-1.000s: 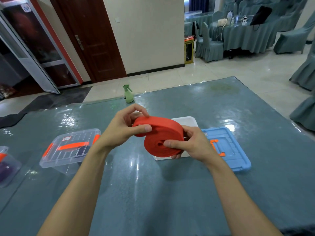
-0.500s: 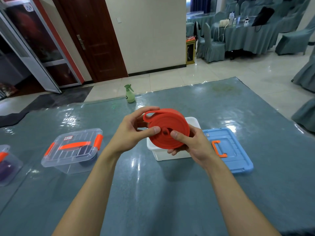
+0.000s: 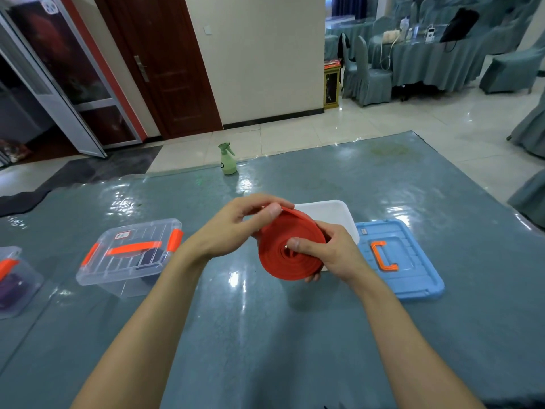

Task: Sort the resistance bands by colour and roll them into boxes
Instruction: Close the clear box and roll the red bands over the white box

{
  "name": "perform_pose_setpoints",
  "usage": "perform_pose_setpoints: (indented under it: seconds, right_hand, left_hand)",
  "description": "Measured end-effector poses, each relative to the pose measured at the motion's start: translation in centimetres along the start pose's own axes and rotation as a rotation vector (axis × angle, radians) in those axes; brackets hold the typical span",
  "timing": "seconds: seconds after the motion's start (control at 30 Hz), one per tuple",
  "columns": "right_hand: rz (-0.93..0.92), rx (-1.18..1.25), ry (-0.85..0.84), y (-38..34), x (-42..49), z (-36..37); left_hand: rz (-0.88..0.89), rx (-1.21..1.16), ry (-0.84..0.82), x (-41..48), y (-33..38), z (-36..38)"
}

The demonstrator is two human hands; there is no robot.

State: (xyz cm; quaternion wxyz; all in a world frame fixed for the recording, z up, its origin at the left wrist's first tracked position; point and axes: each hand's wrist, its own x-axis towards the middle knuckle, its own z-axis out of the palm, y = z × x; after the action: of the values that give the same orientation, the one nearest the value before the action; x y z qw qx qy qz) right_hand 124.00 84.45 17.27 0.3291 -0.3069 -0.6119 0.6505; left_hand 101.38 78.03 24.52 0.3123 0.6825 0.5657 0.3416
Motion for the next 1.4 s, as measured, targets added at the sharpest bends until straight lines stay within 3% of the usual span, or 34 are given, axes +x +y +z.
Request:
perform_pose_setpoints:
  seconds: [0.17, 0.4, 0.63, 0.7, 0.8, 0.9, 1.17, 1.4]
  right_hand:
    - [0.011, 0.025, 0.065, 0.5, 0.8, 1.3]
    - [0.066, 0.071, 0.126, 2.0, 1.2, 2.8]
    - [0.179, 0.023, 0.162, 3.2, 1.3, 4.6]
    - [0.143, -0.171, 0.224, 3.6, 0.7, 4.7]
    - [-0.053, -0.753, 0.335, 4.8, -0.1, 4.8]
    - [-0.143, -0.980, 0.390, 5.7, 0.4, 4.8]
    - [-0.105, -1.046, 0.422, 7.7, 5.9, -0.7]
    - [0.012, -1.165, 0.252, 10.0, 12.7, -6.5]
  left_hand:
    - [0.046, -0.103, 0.260, -0.7, -1.3, 1.4]
    - [-0.067, -0.194, 0.011, -2.9, -4.6, 0.0]
    - [-0.107, -0.353, 0.096, -3.3, -6.7, -0.1]
    - [-0.128, -0.368, 0.135, -3.1, -7.7, 0.1]
    - [-0.157, -0.422, 0.181, -2.3, -9.4, 1.2]
    - [-0.180, -0.450, 0.217, -0.7, -10.7, 3.1]
    - [-0.291, -0.452, 0.236, 5.6, -13.0, 7.0]
    - [-0.351, 0.000, 0.262, 12.8, -16.2, 8.2]
